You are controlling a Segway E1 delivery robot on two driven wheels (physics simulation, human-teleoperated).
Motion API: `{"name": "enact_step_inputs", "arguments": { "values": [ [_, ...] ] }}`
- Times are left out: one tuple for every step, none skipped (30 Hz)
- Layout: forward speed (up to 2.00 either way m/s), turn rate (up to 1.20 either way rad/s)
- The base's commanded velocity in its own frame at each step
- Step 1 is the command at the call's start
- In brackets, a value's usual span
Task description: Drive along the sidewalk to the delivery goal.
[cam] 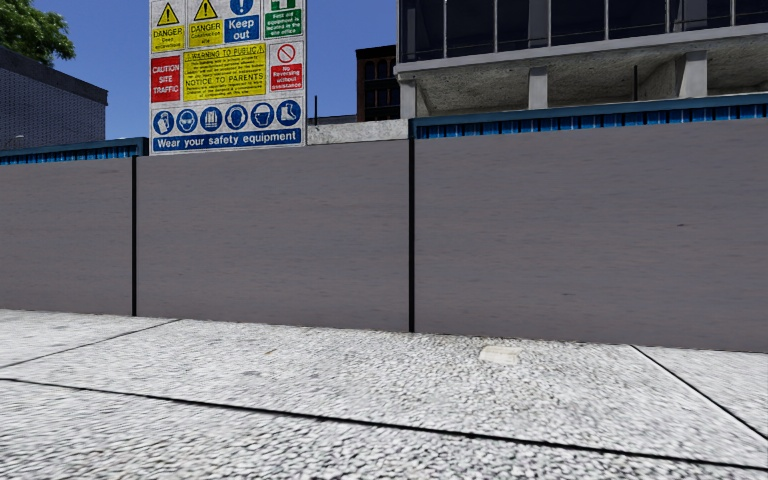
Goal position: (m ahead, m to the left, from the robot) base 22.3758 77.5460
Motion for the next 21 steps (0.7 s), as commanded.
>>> {"name": "enact_step_inputs", "arguments": {
  "values": [
    [0.00,0.00],
    [0.00,0.00],
    [0.00,0.00],
    [0.00,0.00],
    [0.00,0.00],
    [0.00,0.00],
    [0.00,0.00],
    [0.00,0.00],
    [0.00,0.00],
    [0.00,0.00],
    [0.00,0.00],
    [0.00,0.00],
    [0.00,0.00],
    [0.00,0.00],
    [0.00,0.00],
    [0.00,0.00],
    [0.00,0.00],
    [0.00,0.00],
    [0.00,0.00],
    [0.00,0.00],
    [0.00,0.00]
  ]
}}
